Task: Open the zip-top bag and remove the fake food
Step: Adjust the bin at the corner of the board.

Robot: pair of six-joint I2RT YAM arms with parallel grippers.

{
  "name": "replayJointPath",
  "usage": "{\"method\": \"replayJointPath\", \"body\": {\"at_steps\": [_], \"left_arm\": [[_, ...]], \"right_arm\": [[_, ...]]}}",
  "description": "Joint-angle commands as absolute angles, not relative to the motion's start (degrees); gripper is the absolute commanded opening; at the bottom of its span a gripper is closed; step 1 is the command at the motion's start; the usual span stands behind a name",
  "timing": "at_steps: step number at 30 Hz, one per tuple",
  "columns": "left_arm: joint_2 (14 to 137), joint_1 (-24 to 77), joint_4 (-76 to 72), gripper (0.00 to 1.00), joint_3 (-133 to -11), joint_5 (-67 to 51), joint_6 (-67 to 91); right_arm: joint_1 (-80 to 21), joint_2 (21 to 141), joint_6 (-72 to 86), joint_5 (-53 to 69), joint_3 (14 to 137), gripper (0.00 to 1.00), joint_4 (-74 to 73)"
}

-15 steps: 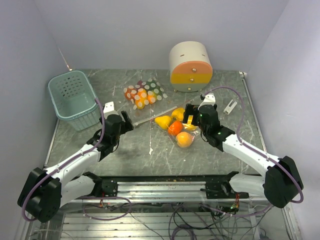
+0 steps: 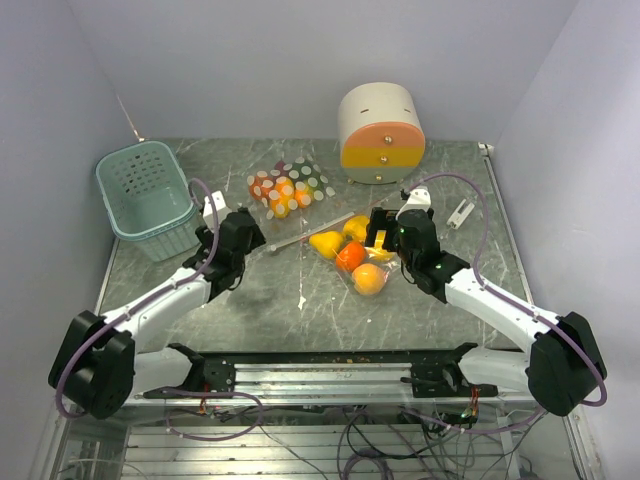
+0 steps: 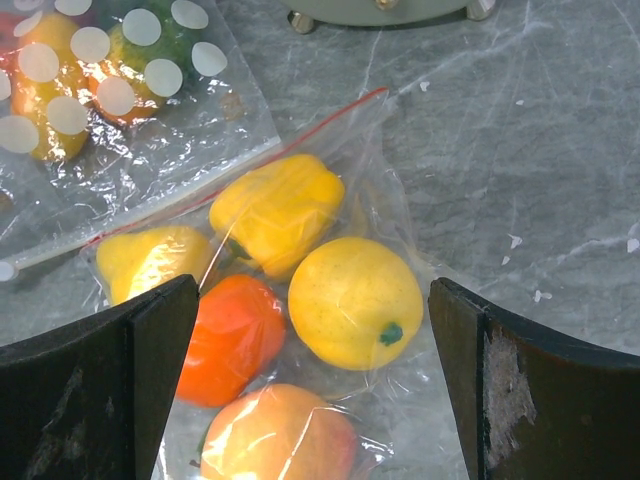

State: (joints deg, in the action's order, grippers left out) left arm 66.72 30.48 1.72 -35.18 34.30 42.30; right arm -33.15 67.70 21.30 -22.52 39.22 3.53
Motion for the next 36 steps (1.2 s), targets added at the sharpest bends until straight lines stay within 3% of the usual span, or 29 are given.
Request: {"method": "replayJointPath", "body": {"at_steps": [1,8,11,18,29,34,36], "left_arm": [[69.65,30.61,7.83,0.88,-42.21,41.93,46.16],[67.41,30.93,16.37,0.89,-53.25,43.73,40.0],[65.87,30.94,22.14,0.9,-58.28,49.87,40.05],[70.32,27.97,29.54,0.81,-66.73,63.68,40.72],[82.32,10.2,25.74,0.84,-71.59,43.18,37.59],[88.47,7.22,23.98,0.78,-74.82,37.24,35.34],[91.32,7.21,24.4,0.71,-76.57,36.69,34.87]], "right_arm": [[-32.96,67.27,22.05,-22.48,39.95,1.0,3.7],[-32.92,65.39,21.84,-22.13,39.16,0.99,4.04],[-32.96,65.77,21.97,-21.51,39.09,0.99,4.22],[-32.96,67.07,22.32,-21.41,40.05,0.99,2.98],[-32.89,65.87,22.12,-24.52,39.37,0.99,1.63],[-32.78,67.4,21.77,-23.86,41.99,0.99,-0.37],[-32.79,67.65,21.44,-22.54,42.31,0.99,0.38]]}}
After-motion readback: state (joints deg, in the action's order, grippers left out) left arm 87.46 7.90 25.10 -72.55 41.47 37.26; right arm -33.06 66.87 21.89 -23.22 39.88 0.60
